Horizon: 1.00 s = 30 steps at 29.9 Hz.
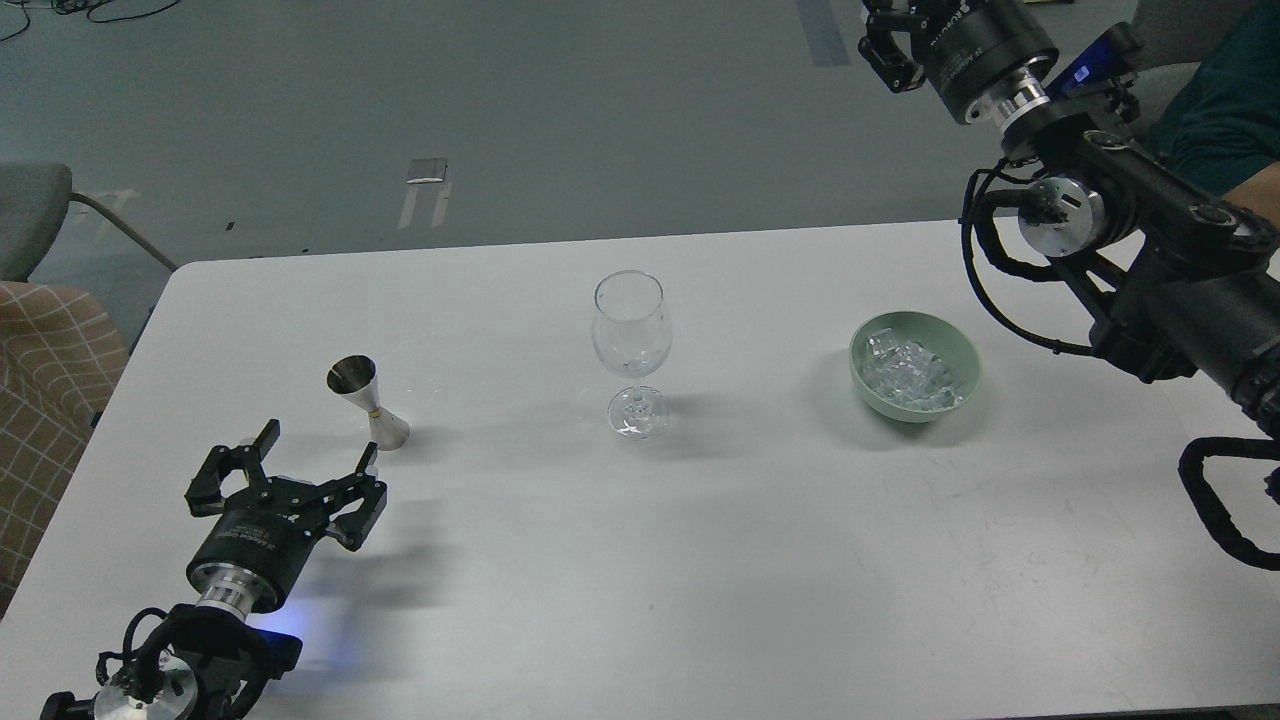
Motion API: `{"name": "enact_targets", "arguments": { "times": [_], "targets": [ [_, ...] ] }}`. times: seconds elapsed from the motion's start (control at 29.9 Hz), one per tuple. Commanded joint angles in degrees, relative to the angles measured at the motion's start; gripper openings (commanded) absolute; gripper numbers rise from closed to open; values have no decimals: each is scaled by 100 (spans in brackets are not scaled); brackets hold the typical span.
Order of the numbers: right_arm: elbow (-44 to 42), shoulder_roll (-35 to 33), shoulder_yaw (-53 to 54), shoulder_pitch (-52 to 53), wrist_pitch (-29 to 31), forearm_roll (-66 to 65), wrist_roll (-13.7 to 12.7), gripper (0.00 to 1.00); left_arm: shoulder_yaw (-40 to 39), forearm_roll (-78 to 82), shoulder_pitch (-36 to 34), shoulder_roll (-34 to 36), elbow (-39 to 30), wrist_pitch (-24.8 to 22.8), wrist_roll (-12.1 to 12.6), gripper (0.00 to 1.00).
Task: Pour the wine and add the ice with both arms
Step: 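Lower the left gripper down to the silver jigger, then close the left gripper on the jigger and lift it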
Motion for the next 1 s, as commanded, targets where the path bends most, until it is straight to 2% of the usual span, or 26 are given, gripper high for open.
{"name": "enact_targets", "arguments": {
  "times": [0.0, 0.07, 0.3, 0.5, 0.84, 0.97],
  "targets": [
    [0, -6, -41, 7, 1, -4, 0, 100, 160, 18, -139, -23, 191, 14, -58, 98],
    [0, -15, -50, 7, -8, 5, 0, 100, 205, 44, -201, -41, 322, 14, -155, 98],
    [0, -15, -67, 7, -8, -4, 0, 100, 205, 132, -569, -67, 797, 5, -208, 98],
    [-9, -6, -76, 15, -8, -4, 0, 100, 196, 141, -1026, -76, 1237, 5, -217, 98],
    [-9, -15, -76, 7, 1, -4, 0, 100, 205, 150, -1335, -155, 1571, 76, -234, 98],
    [-9, -15, -76, 7, -8, -4, 0, 100, 214, 246, -1624, -146, 1904, 58, -225, 95]
  ]
}}
